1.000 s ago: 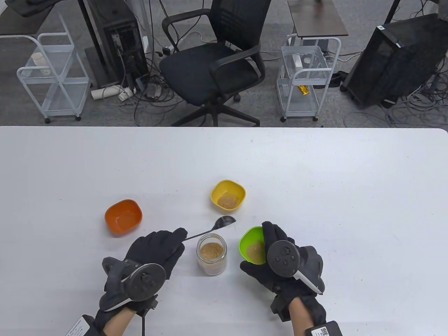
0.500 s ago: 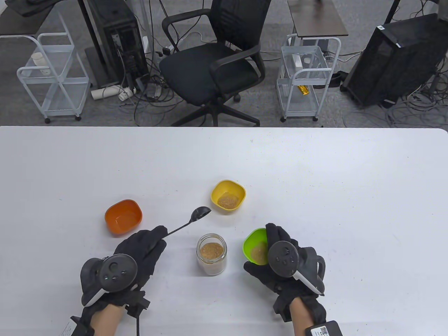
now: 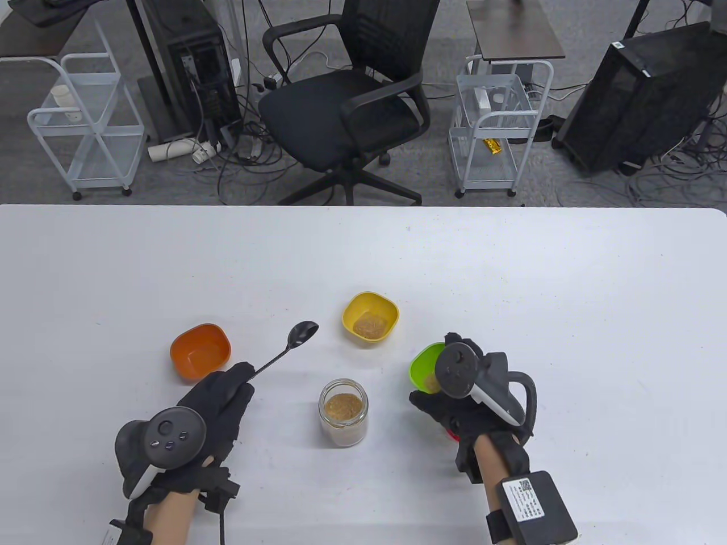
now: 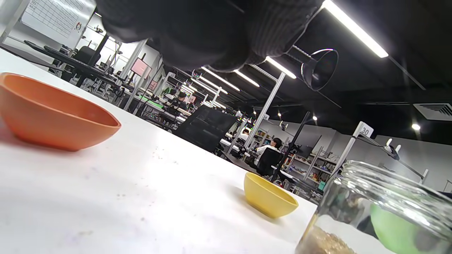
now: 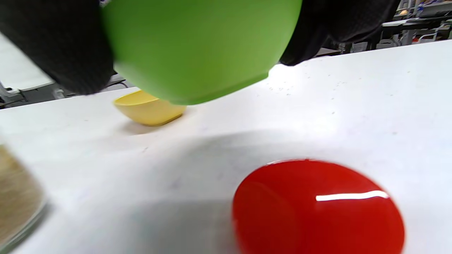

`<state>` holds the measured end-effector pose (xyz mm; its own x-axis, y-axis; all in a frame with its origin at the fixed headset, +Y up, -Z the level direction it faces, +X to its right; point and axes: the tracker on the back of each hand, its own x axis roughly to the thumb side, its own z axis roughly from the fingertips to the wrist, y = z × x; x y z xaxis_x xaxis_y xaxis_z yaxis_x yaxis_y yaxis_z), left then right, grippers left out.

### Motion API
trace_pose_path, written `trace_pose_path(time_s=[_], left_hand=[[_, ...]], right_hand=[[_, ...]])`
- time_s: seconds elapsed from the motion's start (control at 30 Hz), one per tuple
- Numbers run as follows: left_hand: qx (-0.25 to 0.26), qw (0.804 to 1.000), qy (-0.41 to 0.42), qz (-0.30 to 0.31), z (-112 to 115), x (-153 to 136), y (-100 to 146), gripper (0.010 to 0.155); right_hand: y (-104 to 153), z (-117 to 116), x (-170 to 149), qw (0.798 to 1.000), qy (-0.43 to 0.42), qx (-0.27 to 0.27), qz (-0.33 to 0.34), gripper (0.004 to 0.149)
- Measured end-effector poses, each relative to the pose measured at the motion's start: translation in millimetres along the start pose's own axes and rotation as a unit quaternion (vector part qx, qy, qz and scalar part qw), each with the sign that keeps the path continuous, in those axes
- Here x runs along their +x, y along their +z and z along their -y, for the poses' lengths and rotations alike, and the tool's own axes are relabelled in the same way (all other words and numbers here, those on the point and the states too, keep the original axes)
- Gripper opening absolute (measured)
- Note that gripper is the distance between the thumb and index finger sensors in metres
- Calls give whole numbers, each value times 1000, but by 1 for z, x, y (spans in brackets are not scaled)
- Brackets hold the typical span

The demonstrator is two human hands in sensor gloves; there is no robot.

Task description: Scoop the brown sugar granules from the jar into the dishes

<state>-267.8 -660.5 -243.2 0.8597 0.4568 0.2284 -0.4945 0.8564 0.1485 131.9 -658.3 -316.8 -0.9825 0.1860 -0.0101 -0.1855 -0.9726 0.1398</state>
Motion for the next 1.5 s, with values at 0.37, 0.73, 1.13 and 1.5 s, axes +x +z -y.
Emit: trace_pose_path(time_s=[0.37,0.73,1.13,1.5], left_hand=[[0,1000,-16,-23,0,-9,7,44],[1,999,-22,-45,1,-18,6,45],[1,999,-11,-46,3,-18,5,45],[-12,999,-5,-40,8,-22,-2,45]], right_hand=[[-64,-2,-12,999,8,28,-35,109],[-105,-26,-14,997,18,61,-46,108],[-103,-35,-16,995,24,80,-52,115],[-45,6,5,1000,8,-6,8,99]])
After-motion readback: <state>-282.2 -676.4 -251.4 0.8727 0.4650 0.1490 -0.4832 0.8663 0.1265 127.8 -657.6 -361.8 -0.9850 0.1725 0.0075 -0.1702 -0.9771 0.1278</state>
